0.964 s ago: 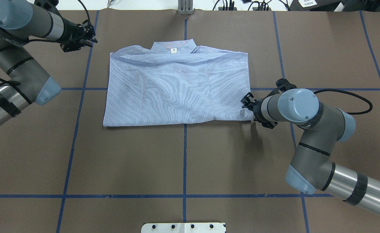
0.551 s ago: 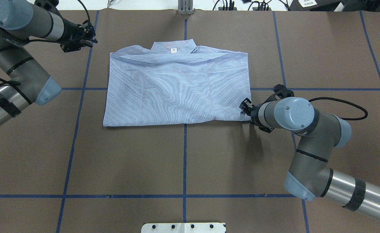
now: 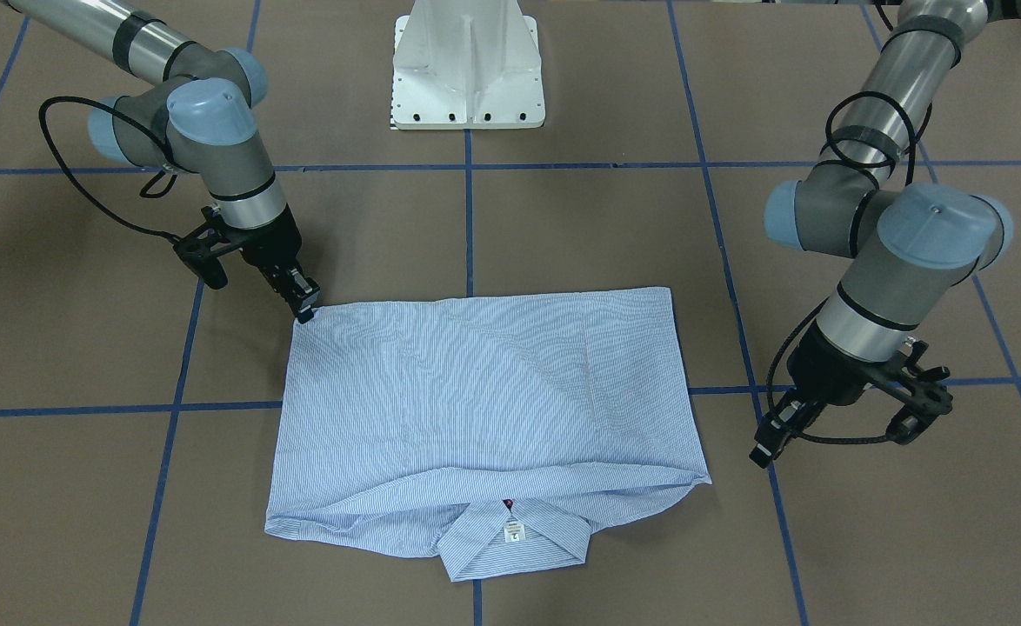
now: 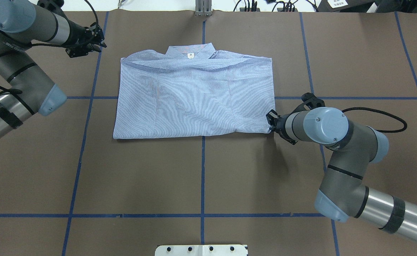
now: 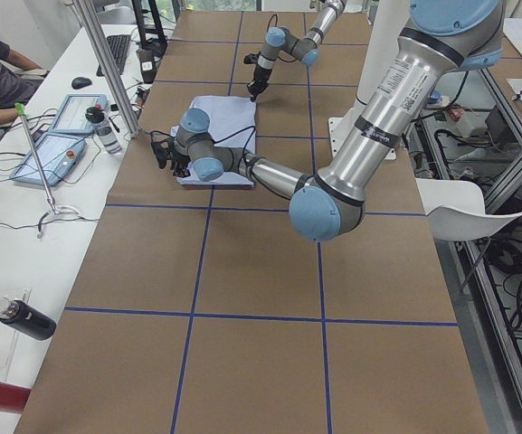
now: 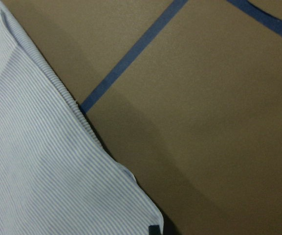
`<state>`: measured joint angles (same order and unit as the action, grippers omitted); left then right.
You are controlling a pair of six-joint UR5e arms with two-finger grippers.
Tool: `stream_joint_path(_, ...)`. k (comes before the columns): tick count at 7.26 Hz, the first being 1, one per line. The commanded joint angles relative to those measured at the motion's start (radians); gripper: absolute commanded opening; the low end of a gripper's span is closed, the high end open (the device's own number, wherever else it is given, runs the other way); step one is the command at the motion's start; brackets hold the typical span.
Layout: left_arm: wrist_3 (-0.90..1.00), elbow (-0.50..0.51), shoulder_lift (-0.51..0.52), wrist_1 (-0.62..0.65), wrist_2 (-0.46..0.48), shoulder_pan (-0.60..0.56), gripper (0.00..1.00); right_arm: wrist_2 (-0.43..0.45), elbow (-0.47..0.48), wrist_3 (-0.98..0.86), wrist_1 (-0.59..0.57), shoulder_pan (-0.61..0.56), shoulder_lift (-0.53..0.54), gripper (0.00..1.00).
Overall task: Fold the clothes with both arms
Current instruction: 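Grasp the shirt corner with the right gripper and drag it toward the robot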
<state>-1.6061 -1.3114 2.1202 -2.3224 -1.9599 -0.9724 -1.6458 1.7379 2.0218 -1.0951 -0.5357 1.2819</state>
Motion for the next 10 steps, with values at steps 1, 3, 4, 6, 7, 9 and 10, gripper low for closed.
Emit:
stream_joint_path(1,0.001,-0.006,0.001,-0.002,-0.002,0.000,0.32,-0.032,0.210,-0.002,-0.005,0.003,0.144,0.00)
stream_joint_path(3,0.000,-0.057,0.000,0.000,-0.016,0.001,0.31,-0.063,0.372,-0.002,-0.006,0.162,0.290,0.00)
stream_joint_path(4,-0.008,-0.102,-0.002,0.005,-0.039,0.006,0.31,-0.057,0.382,0.002,-0.009,0.278,0.293,0.00)
stream_joint_path(6,-0.015,-0.207,-0.075,0.003,-0.105,0.009,0.34,-0.069,0.429,0.002,-0.011,0.461,0.325,0.00)
stream_joint_path(7,-0.017,-0.227,-0.103,0.002,-0.115,0.018,0.42,-0.068,0.448,0.002,-0.009,0.517,0.351,0.00)
stream_joint_path(9,-0.131,-0.308,-0.164,0.000,-0.103,0.110,0.47,-0.059,0.466,0.008,-0.009,0.542,0.353,0.99)
stream_joint_path(10,-0.156,-0.356,-0.211,0.000,-0.100,0.153,0.51,-0.057,0.489,0.006,-0.011,0.513,0.370,1.00)
